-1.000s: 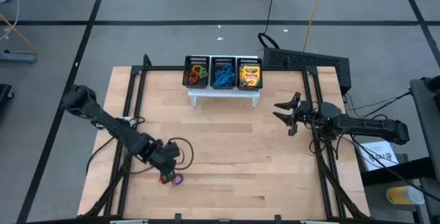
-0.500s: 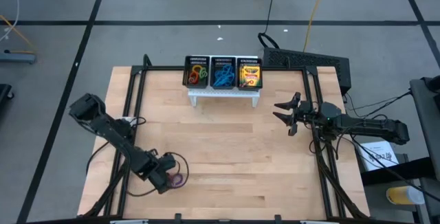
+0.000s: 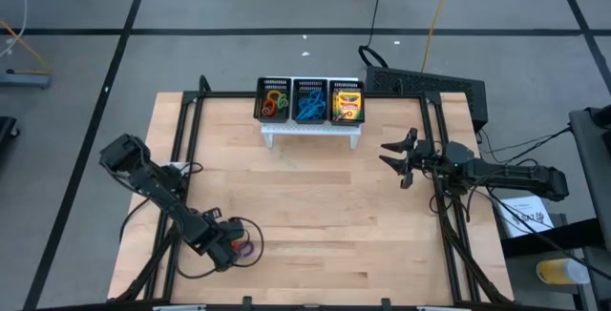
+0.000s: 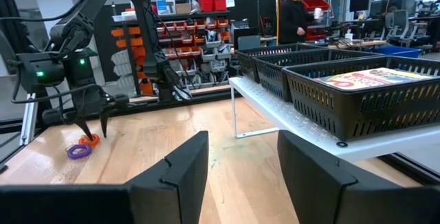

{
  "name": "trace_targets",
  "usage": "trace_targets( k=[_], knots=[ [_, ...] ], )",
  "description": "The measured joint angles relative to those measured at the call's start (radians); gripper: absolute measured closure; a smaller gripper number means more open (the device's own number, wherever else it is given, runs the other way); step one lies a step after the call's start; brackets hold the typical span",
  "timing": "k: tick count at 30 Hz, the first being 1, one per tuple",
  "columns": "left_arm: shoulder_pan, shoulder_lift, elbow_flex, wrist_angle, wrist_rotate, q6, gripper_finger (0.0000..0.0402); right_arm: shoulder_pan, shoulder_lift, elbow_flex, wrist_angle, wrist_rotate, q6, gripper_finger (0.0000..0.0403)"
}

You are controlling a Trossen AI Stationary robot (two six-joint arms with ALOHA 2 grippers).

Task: Pick & Place Office Desk Supplies
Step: Put the orange spring keychain into the left black bin

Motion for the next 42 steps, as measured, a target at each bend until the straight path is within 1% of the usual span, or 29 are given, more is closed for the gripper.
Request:
trace_targets(
  k=[10, 13, 17, 20, 26, 29, 34, 37, 42],
  knots=[
    [0.001, 0.002, 0.000, -0.022, -0.020, -0.012, 0.0352, 0.000, 0.000, 0.000, 0.000, 0.000, 0.000, 0.0238],
    [0.007, 0.002, 0.000, -0.024, -0.022, -0.005, 0.0367, 0.000, 0.000, 0.000, 0.000, 0.000, 0.000, 0.0238],
    [0.028, -0.027, -0.003, -0.034, -0.016, -0.007, 0.0373, 0.000, 0.000, 0.000, 0.000, 0.000, 0.000, 0.0238],
    [0.054, -0.074, -0.007, -0.039, -0.100, 0.026, 0.0374, 0.000, 0.000, 0.000, 0.000, 0.000, 0.000, 0.0238],
    [0.068, -0.223, -0.005, -0.039, -0.344, 0.111, 0.0376, 0.000, 0.000, 0.000, 0.000, 0.000, 0.000, 0.0238],
    [0.082, -0.284, -0.004, -0.029, -0.427, 0.131, 0.0376, 0.000, 0.000, 0.000, 0.000, 0.000, 0.000, 0.0238],
    [0.098, -0.373, -0.004, 0.017, -0.584, 0.238, 0.0376, 0.000, 0.000, 0.000, 0.000, 0.000, 0.000, 0.0238],
    [0.122, -0.411, -0.004, 0.044, -0.638, 0.330, 0.0376, 0.000, 0.000, 0.000, 0.000, 0.000, 0.000, 0.0238],
    [0.175, -0.476, -0.006, 0.059, -0.670, 0.488, 0.0376, 0.000, 0.000, 0.000, 0.000, 0.000, 0.000, 0.0238]
  ],
)
